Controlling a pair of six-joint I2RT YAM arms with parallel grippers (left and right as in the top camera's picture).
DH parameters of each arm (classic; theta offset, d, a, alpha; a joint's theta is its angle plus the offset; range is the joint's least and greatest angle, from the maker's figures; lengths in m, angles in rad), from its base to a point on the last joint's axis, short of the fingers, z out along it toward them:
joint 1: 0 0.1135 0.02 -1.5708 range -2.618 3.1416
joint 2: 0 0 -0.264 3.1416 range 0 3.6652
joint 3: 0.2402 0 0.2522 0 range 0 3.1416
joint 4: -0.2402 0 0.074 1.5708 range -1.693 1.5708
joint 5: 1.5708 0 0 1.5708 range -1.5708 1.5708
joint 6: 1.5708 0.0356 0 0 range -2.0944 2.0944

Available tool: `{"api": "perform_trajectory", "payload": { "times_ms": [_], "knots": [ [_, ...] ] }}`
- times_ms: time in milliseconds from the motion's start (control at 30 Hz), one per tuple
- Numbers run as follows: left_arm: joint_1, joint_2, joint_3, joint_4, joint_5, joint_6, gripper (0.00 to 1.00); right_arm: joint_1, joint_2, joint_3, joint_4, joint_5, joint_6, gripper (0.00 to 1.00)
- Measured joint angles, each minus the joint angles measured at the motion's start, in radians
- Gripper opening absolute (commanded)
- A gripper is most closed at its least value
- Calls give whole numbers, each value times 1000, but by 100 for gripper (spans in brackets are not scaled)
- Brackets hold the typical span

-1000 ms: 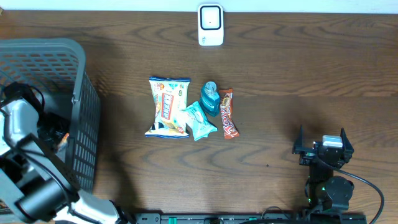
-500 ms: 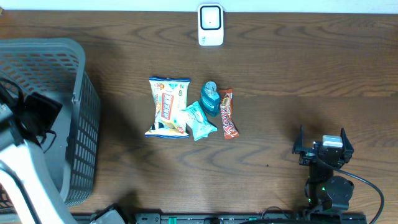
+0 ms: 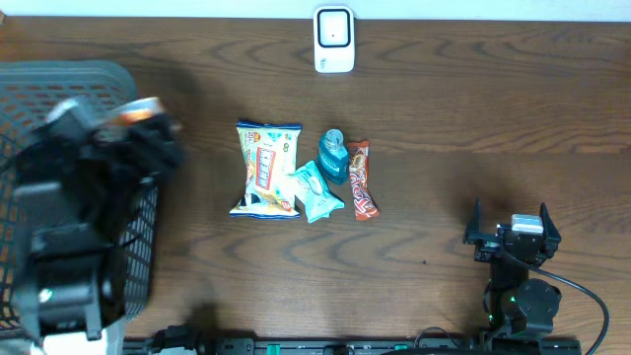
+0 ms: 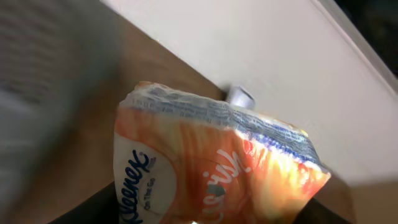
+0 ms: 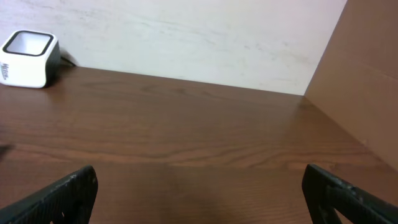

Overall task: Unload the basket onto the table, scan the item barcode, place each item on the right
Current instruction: 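Carry the Kleenex pack out and place it right of the chocolate bar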

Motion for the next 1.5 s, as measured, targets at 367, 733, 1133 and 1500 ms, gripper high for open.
{"api": "perform_trajectory", "payload": {
  "times_ms": [367,733,1133,1500],
  "knots": [
    [-569,363,0,299,-34,-19,65,0,0,0,0,0,0,99],
    [-910,806,0,485,-170,-19,64,0,0,0,0,0,0,99],
    [-973,1042,0,594,-192,-21,77,0,0,0,0,0,0,99],
    [-973,1042,0,602,-209,-21,99,0,0,0,0,0,0,99]
  ]
}}
